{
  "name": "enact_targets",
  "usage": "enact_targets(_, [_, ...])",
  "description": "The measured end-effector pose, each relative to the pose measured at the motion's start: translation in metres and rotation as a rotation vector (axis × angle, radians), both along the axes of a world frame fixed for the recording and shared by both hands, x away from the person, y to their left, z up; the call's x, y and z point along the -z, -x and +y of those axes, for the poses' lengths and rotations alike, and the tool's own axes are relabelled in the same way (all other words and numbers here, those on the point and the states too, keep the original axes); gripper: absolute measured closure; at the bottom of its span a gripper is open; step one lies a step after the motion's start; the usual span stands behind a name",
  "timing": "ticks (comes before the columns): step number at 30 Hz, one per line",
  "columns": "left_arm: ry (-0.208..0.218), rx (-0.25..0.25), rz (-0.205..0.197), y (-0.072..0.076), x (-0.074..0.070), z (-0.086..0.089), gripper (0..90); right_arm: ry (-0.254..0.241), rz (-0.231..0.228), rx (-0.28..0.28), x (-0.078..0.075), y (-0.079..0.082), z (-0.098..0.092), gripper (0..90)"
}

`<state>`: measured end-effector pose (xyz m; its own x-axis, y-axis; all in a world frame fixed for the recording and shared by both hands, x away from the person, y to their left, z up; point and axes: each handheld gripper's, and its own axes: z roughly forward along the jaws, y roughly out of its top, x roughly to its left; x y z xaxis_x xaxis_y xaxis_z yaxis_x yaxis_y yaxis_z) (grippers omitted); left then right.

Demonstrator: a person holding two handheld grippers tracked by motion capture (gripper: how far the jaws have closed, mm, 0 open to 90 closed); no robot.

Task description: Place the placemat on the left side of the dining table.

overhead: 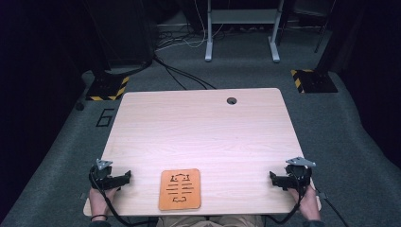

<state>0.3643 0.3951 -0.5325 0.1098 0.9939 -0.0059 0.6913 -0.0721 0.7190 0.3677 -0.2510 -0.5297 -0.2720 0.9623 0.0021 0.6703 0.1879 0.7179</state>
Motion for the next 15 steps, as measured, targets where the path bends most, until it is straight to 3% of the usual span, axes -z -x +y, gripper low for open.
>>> enact_targets(12, [0.001,0.0,-0.002,-0.0001,0.0001,-0.0001,0.0,0.007,0.0,0.008,-0.0003,0.0003,0.001,0.0])
enact_targets(15, [0.001,0.001,-0.001,0.0,0.0001,-0.0002,0.0,0.043,-0.015,0.017,-0.0024,0.0012,0.0041,0.0])
